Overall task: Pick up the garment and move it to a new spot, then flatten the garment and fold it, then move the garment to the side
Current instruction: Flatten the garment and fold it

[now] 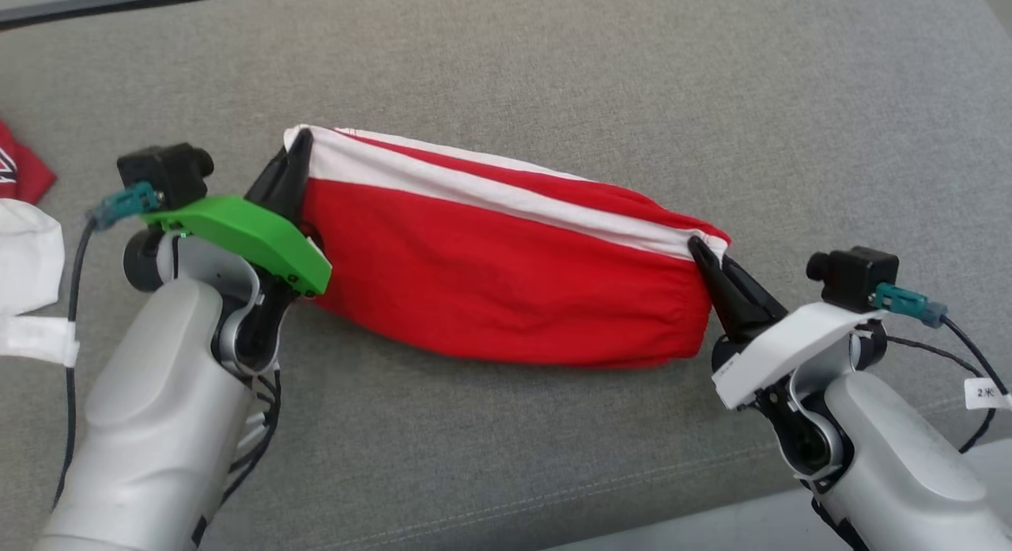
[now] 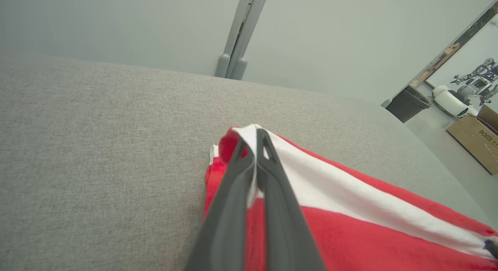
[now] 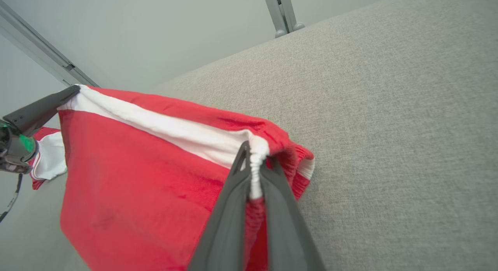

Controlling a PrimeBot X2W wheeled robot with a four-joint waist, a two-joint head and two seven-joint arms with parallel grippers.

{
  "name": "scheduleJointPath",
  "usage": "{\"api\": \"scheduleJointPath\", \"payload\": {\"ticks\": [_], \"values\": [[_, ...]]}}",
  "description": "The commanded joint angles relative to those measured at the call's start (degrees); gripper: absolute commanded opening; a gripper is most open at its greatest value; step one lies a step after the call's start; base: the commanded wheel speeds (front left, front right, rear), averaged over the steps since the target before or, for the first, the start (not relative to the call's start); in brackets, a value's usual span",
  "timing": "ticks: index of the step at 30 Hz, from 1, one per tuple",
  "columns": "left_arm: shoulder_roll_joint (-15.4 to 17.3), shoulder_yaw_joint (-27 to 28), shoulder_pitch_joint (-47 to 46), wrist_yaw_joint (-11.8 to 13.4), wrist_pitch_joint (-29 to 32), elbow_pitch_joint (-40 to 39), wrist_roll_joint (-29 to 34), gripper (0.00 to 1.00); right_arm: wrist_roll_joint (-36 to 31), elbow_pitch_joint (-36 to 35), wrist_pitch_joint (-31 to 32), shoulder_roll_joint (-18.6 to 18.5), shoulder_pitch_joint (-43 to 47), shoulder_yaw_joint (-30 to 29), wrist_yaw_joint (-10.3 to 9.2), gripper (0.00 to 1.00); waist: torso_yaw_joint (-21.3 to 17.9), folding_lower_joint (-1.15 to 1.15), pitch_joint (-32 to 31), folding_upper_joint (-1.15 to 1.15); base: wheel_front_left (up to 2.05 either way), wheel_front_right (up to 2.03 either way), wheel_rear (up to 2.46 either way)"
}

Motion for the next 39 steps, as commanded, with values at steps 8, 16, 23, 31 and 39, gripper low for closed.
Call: {"api": "scheduleJointPath", "payload": {"ticks": [8, 16, 23, 31, 39], "values": [[-0.5, -0.9, -10.2, -0.5, 0.6, 10.3, 1.9, 0.0, 1.5, 6.1, -0.9, 3.5, -7.3, 0.6, -0.06, 0.0, -4.7, 0.0, 8.1, 0.0, 0.0, 0.0, 0.0], [-1.4, -2.1, -14.8, -0.9, 0.7, 18.0, 2.8, 0.0, 2.5, 11.9, 0.8, 4.7, -12.7, 3.2, -0.06, 0.0, -5.0, 0.0, 8.8, 0.0, 0.0, 0.0, 0.0], [-2.5, -3.1, -16.3, -1.0, 1.8, 22.0, 2.7, 0.0, 3.5, 14.9, 0.5, 4.5, -14.3, 4.7, -0.06, 0.05, -4.0, 0.0, 7.6, 0.0, 0.0, 0.0, 0.0], [-2.8, -4.6, -16.8, -1.4, 2.5, 24.9, 3.2, 1.0, 4.8, 16.4, 1.5, 4.0, -14.8, 6.4, -0.06, 1.0, -3.7, 0.0, 6.0, 0.0, 0.0, 0.0, 0.0], [-2.0, -6.0, -17.3, -1.7, 4.4, 26.7, 3.0, 1.0, 5.9, 16.2, 2.9, 2.3, -14.3, 7.4, -0.06, 1.0, -4.3, 0.0, 4.3, 0.0, 0.0, 0.0, 0.0]]}}
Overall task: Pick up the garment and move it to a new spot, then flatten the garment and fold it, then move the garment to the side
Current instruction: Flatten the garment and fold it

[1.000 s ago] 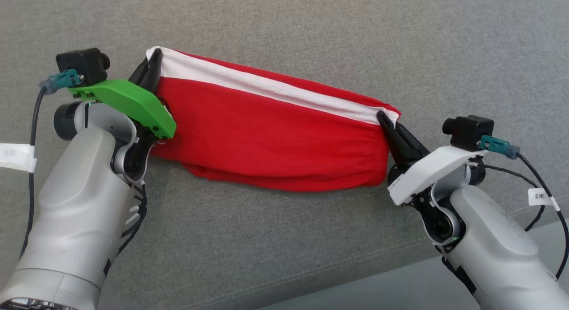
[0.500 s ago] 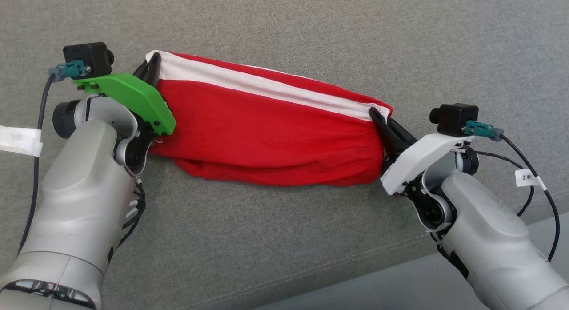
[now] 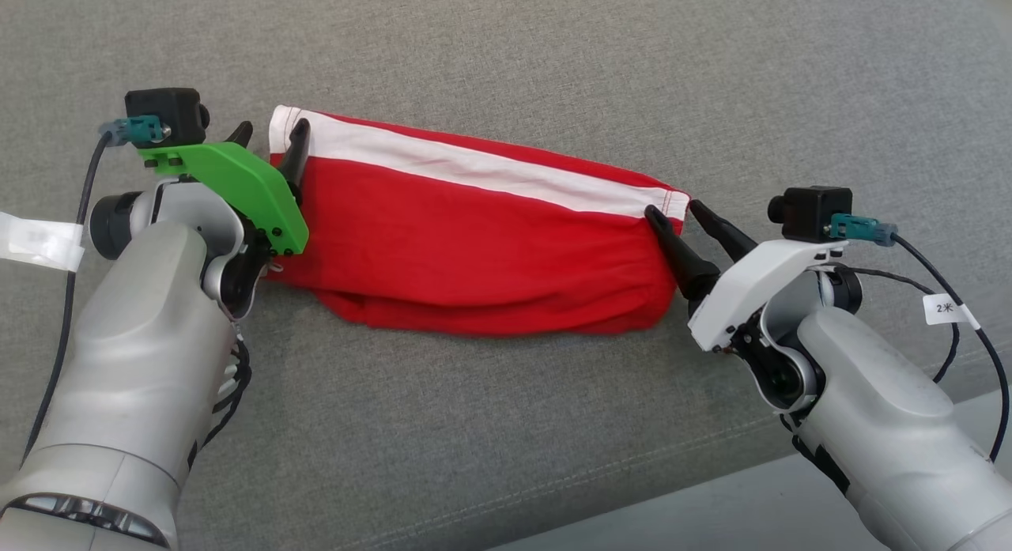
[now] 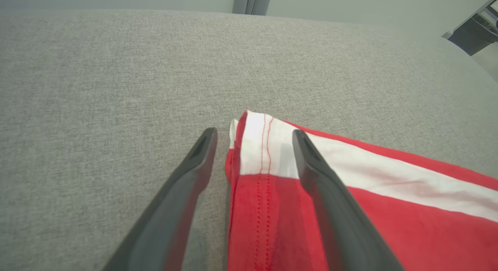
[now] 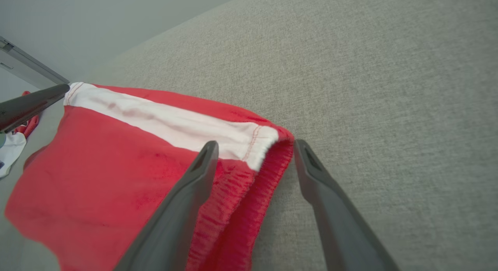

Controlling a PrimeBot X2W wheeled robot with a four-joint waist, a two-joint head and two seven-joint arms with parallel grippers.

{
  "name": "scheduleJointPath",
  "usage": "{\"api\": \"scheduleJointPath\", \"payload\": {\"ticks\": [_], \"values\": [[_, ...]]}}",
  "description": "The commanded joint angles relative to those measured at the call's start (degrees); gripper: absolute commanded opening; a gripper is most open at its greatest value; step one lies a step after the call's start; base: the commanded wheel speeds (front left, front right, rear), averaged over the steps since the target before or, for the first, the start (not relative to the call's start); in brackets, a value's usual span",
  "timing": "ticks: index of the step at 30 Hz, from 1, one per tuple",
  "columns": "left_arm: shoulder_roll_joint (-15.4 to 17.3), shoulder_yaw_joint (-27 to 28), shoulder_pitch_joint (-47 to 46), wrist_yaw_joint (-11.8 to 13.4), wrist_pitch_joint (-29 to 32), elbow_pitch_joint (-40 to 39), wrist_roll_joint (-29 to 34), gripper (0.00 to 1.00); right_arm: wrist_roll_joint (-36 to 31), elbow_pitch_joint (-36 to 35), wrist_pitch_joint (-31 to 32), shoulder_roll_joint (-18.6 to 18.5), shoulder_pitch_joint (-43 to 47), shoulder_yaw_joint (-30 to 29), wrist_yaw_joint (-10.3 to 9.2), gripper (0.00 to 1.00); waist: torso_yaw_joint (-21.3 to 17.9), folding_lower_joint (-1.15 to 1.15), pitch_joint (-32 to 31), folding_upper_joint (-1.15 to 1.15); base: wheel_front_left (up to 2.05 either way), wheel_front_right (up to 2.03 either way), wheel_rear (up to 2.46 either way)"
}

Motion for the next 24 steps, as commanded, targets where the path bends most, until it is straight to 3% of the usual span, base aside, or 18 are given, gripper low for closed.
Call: {"api": "scheduleJointPath", "payload": {"ticks": [1, 14, 24], "values": [[0.8, -0.3, -0.7, -0.2, 0.6, 0.4, 0.1, 1.0, 0.8, -0.3, 0.8, -0.8, 0.6, 0.1, -0.06, 1.0, -0.3, -0.01, -0.8, 0.0, 0.0, 0.0, 0.0], [3.4, -0.6, 3.3, -0.4, 2.2, -0.9, -2.8, 1.0, 1.7, -3.6, 2.4, -5.9, 5.4, -1.9, -0.06, 1.0, 0.1, -0.01, -4.6, 0.0, 0.0, 0.0, 0.0], [0.4, -2.1, 9.4, -0.3, 2.3, -2.3, -4.1, 1.0, 0.4, -10.7, 1.6, -6.9, 12.2, -7.4, -0.06, 1.0, 0.9, -0.01, -6.7, 0.0, 0.0, 0.0, 0.0]]}}
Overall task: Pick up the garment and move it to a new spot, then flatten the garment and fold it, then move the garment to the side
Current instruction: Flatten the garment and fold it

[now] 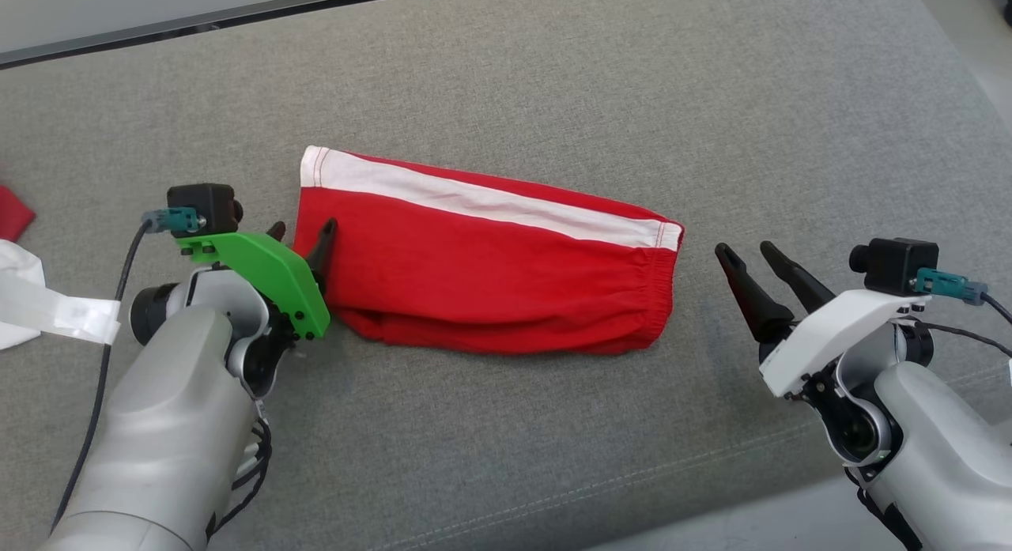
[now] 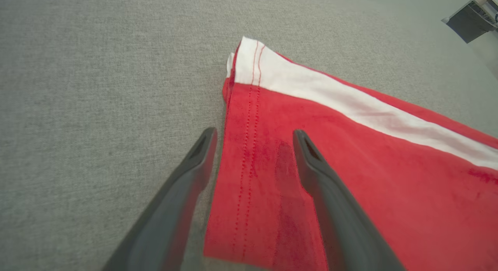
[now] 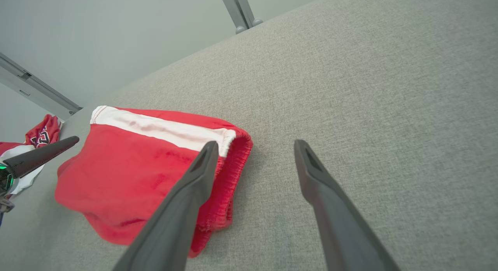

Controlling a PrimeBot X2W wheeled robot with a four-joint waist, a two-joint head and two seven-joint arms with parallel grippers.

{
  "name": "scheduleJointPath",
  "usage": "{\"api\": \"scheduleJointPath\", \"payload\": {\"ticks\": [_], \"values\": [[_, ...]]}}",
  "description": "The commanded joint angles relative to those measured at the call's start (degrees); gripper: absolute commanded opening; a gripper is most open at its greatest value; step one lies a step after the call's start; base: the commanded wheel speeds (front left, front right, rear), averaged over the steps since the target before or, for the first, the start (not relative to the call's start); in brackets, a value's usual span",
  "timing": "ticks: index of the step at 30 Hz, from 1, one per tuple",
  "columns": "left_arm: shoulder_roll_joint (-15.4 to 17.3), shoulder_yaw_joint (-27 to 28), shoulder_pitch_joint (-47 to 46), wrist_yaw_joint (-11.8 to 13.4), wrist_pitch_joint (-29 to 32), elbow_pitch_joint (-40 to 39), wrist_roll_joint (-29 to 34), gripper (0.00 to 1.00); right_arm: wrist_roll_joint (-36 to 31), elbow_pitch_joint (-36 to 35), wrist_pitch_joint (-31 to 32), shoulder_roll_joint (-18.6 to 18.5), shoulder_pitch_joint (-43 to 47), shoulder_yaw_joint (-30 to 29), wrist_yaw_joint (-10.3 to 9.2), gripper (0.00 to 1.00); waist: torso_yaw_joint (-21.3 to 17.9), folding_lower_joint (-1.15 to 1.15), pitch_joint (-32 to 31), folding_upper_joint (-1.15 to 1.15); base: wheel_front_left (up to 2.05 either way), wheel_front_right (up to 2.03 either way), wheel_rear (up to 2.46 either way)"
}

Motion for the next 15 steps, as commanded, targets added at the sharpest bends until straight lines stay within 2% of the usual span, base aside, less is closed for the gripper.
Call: {"api": "scheduleJointPath", "payload": {"ticks": [1, 10, 15], "values": [[-0.4, -0.3, 1.0, 0.2, 0.2, 0.2, -0.2, 1.0, -0.8, -1.1, 0.4, -0.1, 1.3, -0.8, -0.06, 1.0, -0.1, 0.0, 0.0, 0.0, 0.0, 0.0, 0.0], [0.3, -0.7, 0.9, 3.8, 2.7, 3.0, 0.2, 1.0, -4.4, -8.9, 4.0, 1.2, 5.1, -5.4, -0.05, 1.0, -2.0, 0.0, 1.3, 0.0, 0.0, 0.0, 0.0], [-0.6, -1.1, 1.2, 4.0, 5.4, 4.6, -0.7, 1.0, -6.1, -12.4, 5.9, 2.5, 7.0, -7.7, -0.05, 1.0, -2.5, 0.0, 1.5, 0.0, 0.0, 0.0, 0.0]]}}
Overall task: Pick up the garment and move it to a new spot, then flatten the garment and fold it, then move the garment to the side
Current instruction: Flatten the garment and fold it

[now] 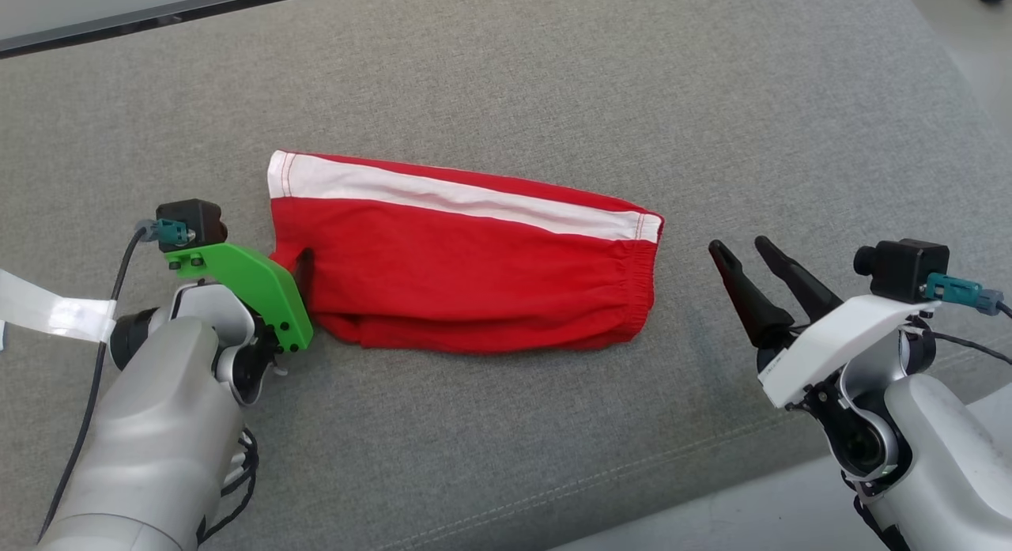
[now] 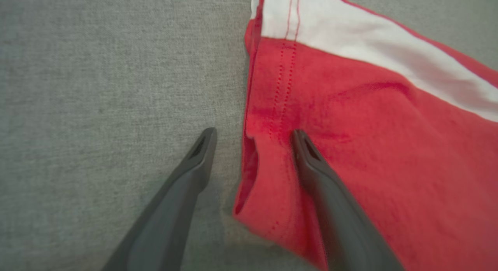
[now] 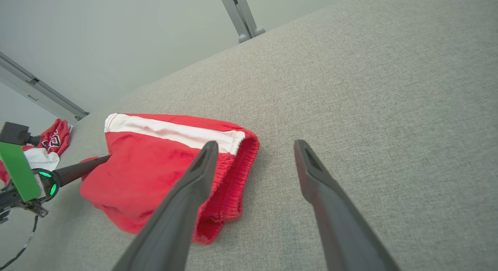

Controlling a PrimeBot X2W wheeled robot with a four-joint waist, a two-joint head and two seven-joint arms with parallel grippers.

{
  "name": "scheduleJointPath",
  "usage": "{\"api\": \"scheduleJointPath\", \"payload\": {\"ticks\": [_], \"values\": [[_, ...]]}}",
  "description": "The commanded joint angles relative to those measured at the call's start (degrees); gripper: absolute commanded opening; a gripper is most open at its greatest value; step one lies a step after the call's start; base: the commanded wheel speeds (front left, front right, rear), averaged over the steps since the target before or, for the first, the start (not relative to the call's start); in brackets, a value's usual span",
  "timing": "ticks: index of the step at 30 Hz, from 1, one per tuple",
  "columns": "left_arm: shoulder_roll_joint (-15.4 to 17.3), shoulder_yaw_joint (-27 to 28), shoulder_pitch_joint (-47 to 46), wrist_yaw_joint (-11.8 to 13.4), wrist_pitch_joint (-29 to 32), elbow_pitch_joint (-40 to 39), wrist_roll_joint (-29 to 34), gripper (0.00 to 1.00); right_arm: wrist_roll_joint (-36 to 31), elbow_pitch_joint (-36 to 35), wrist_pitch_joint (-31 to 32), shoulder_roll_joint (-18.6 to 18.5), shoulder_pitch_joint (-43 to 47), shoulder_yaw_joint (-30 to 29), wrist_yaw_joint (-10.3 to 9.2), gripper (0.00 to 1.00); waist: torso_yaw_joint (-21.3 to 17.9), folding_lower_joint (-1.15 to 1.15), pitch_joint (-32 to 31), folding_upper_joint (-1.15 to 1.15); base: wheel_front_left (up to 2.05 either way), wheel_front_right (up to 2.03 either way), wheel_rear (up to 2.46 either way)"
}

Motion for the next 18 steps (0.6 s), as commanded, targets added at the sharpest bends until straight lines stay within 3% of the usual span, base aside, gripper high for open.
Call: {"api": "scheduleJointPath", "payload": {"ticks": [1, 3, 4, 5, 6, 7, 8, 9, 10, 18], "values": [[-0.8, -0.4, 0.8, 0.2, 1.6, 1.0, -0.6, 1.0, -0.7, -0.9, 0.5, 0.5, 1.1, -0.8, -0.04, 1.0, -0.1, 0.0, 0.0, 0.0, 0.0, 0.0, 0.0], [-1.3, -0.7, 1.2, 0.0, 2.6, 1.1, -0.8, 1.0, -1.2, -1.7, 1.1, 0.9, 1.7, -1.6, -0.04, 1.0, -0.2, 0.0, -0.2, 0.0, 0.0, 0.0, 0.0], [-1.5, -0.9, 1.4, 0.0, 2.9, 1.2, -0.8, 0.87, -1.5, -2.1, 1.4, 1.2, 2.1, -2.0, -0.04, 1.0, -0.2, 0.0, -0.3, 0.0, 0.0, 0.0, 0.0], [-1.7, -1.0, 1.6, 0.0, 3.1, 1.2, -0.8, 0.58, -1.8, -2.5, 1.6, 1.5, 2.4, -2.3, -0.04, 1.0, -0.2, 0.0, -0.4, 0.0, 0.0, 0.0, 0.0], [-1.8, -1.0, 1.7, 0.1, 3.2, 1.1, -0.9, 0.44, -2.0, -2.9, 1.8, 1.7, 2.6, -2.7, -0.03, 1.0, -0.1, 0.0, -0.5, 0.0, 0.0, 0.0, 0.0], [-2.1, -1.1, 1.9, 0.2, 3.3, 1.1, -0.9, 0.14, -2.3, -3.2, 2.0, 1.9, 2.9, -3.0, -0.03, 1.0, -0.1, 0.0, -0.6, 0.0, 0.0, 0.0, 0.0], [-2.1, -1.1, 1.9, 0.2, 3.3, 1.1, -0.9, 0.14, -2.3, -3.2, 2.0, 1.9, 2.9, -3.0, -0.03, 1.0, -0.1, 0.0, -0.6, 0.0, 0.0, 0.0, 0.0], [-2.4, -1.2, 2.2, 0.2, 3.4, 1.0, -1.0, 0.03, -2.5, -3.5, 2.2, 2.0, 3.2, -3.4, -0.03, 1.0, 0.0, 0.0, -0.8, 0.0, 0.0, 0.0, 0.0], [-2.7, -1.3, 2.4, 0.1, 3.4, 0.7, -1.2, 0.0, -2.7, -3.8, 2.4, 2.2, 3.5, -3.7, -0.03, 1.0, 0.1, 0.0, -0.9, 0.0, 0.0, 0.0, 0.0], [-3.1, 0.2, 4.0, 1.8, -2.7, -1.4, -1.8, 0.0, -3.9, -5.6, 3.5, 3.3, 5.3, -5.6, -0.03, 1.0, 2.1, 0.0, -2.9, 0.0, 0.0, 0.0, 0.0]]}}
